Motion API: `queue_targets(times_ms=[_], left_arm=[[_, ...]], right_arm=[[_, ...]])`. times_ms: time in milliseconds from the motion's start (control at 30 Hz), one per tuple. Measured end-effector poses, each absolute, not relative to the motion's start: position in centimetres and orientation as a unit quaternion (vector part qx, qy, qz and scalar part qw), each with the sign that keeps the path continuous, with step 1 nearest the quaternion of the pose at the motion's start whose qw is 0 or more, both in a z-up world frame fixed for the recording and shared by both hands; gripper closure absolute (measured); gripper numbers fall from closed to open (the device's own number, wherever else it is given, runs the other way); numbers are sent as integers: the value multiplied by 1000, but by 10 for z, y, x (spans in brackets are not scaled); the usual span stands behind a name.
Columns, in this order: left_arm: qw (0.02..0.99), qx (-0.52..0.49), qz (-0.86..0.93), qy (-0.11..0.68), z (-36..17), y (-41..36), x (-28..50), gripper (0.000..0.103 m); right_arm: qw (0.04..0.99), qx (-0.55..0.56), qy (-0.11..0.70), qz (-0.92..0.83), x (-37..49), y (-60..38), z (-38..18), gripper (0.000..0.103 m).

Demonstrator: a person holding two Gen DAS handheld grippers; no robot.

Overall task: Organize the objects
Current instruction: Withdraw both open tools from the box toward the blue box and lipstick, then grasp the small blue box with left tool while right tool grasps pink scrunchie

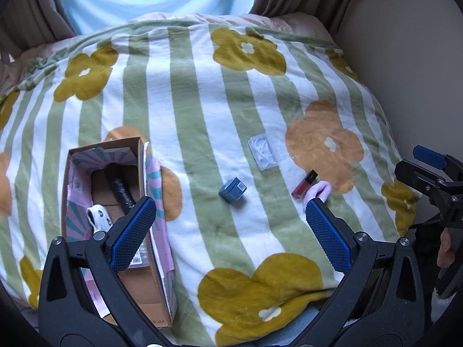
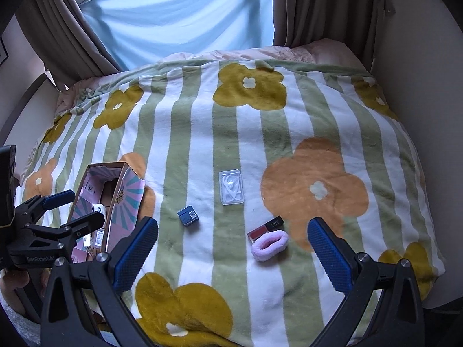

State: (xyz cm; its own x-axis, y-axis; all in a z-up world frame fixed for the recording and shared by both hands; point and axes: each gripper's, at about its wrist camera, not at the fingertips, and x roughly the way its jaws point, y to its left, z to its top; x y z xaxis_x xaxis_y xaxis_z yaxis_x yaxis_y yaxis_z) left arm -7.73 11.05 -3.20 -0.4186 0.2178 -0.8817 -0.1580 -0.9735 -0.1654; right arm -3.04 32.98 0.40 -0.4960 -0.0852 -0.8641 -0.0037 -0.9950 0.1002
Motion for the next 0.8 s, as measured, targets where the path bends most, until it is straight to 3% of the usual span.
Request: queue_targets(times_ms=[200,500,800], left_arm=[[113,-536,837,-5,-65,138,-82,0],[97,-559,823,18,-160,168,-98,0],[75,-579,812,-6,-242,172,-125,11]], right_arm=[[34,512,-23,-858,-24,351,-35,0],[46,559,7,-828,-22,377,-144,0],[67,580,18,-812,-38,381,-213,0]])
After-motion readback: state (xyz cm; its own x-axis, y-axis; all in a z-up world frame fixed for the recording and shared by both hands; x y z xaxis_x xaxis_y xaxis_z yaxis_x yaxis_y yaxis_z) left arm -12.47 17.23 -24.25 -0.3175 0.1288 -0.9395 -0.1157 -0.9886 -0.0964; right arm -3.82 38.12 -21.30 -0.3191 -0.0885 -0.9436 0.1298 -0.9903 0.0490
